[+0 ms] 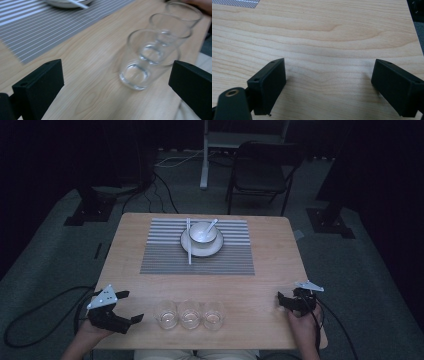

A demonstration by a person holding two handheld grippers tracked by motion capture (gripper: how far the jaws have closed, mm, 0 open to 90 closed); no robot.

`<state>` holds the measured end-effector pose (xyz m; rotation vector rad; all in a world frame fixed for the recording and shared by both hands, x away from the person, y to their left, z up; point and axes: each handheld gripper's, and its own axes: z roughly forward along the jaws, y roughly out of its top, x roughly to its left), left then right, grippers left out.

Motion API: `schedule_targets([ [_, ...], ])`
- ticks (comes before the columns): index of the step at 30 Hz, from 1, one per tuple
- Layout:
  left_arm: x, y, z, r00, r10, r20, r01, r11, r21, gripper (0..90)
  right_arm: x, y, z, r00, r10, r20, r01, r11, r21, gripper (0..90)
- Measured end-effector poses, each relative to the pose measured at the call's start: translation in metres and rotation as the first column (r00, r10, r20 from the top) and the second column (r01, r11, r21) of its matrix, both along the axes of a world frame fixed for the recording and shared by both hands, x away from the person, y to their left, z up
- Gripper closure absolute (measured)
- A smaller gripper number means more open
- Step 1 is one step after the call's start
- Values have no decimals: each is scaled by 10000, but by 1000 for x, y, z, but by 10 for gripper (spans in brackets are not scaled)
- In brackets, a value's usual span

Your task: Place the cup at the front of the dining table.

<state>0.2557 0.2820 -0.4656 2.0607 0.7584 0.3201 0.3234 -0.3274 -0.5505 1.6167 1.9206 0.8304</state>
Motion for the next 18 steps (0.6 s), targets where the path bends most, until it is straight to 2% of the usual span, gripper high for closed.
schedule_targets([
  [1,2,-6,2,9997,-245,11,246,9997,-35,0,0,0,0,10000,-1,2,1,10000,-1,118],
  [3,3,-10,3,9996,-299,12,299,9995,36,0,0,0,0,10000,-1,2,1,10000,0,118],
  [6,6,-25,6,9968,-804,-17,804,9967,91,0,0,0,0,10000,0,-1,0,10000,-1,118],
  [7,7,-29,6,9965,-832,27,832,9964,139,0,0,0,0,10000,-2,-1,2,10000,1,118],
  [11,11,-44,9,9911,-1331,-20,1332,9910,103,0,0,0,0,10000,-2,2,2,10000,2,118],
  [15,15,-59,9,9876,-1565,-95,1567,9874,220,0,0,0,0,10000,-1,6,1,10000,6,118],
  [18,17,-70,8,9817,-1893,-198,1899,9812,347,0,0,0,0,10000,0,7,0,10000,7,118],
])
